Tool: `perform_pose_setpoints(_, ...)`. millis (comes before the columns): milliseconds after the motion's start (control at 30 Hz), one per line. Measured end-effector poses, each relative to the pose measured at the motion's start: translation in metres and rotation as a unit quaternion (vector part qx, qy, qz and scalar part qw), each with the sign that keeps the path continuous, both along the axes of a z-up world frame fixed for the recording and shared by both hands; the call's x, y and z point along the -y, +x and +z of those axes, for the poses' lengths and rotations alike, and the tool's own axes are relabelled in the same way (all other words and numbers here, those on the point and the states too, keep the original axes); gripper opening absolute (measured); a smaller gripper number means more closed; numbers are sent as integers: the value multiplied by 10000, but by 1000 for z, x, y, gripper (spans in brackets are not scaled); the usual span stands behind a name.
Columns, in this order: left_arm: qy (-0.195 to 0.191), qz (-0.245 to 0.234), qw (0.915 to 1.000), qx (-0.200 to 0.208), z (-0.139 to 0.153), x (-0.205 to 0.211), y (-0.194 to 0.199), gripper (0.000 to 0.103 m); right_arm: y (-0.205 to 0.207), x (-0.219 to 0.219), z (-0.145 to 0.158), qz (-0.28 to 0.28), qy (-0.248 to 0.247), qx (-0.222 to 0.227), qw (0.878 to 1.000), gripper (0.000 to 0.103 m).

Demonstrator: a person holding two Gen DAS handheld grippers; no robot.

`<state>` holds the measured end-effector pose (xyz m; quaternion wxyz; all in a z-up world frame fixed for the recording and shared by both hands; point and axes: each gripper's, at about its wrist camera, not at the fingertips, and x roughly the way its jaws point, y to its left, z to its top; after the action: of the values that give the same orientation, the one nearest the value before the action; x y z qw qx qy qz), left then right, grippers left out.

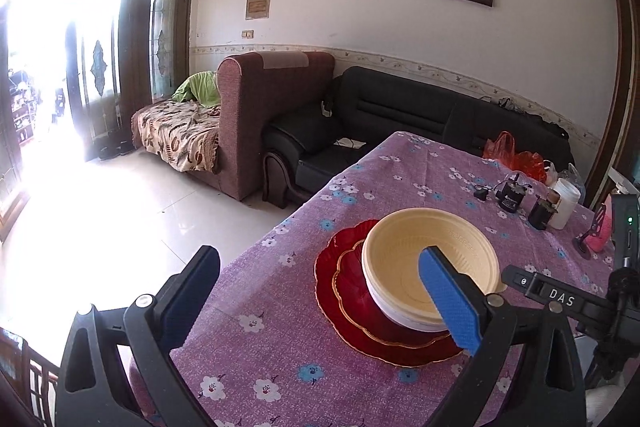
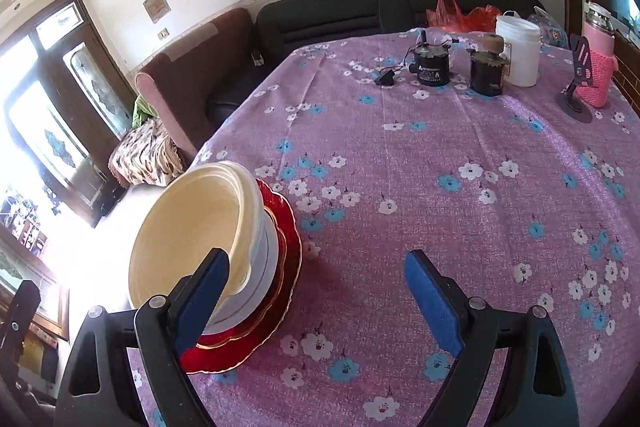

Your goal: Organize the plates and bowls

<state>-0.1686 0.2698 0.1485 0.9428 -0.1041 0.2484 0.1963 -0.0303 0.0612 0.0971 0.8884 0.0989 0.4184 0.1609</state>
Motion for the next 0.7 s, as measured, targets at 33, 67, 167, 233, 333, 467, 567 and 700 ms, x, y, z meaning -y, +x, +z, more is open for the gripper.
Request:
perform_pose_setpoints(33,-4,-7,10000,15,0,0,0,100,1,0,-2,21,39,-42,10000,92)
perform_pose_setpoints(67,2,-7,10000,19,0,1,0,100,1,0,-3,21,64,-47,10000,92)
perform_pose_setpoints(167,39,0,10000,75,1,3,-2,100,-5,5,3,-80,95,122,9998,92)
perform_pose_setpoints(233,287,153,9989,344,8,10,-12,100,-16,11,10,-147,123,320,9993,92)
perform_pose_setpoints(333,670,321,9914,1080,26,27,-39,103,-42,18,25,-171,133,751,9969,92)
perform_pose_setpoints(467,700,182,9861,1496,37,54,-53,103,-82,23,38,-163,142,1310,9911,93)
perform_pose_setpoints(567,598,-448,9934,875,33,72,-29,103,-102,20,38,-171,-77,1528,9881,94)
perform_pose_setpoints(700,488,-803,9954,182,13,91,-3,103,-117,8,28,40,-526,1600,9857,94)
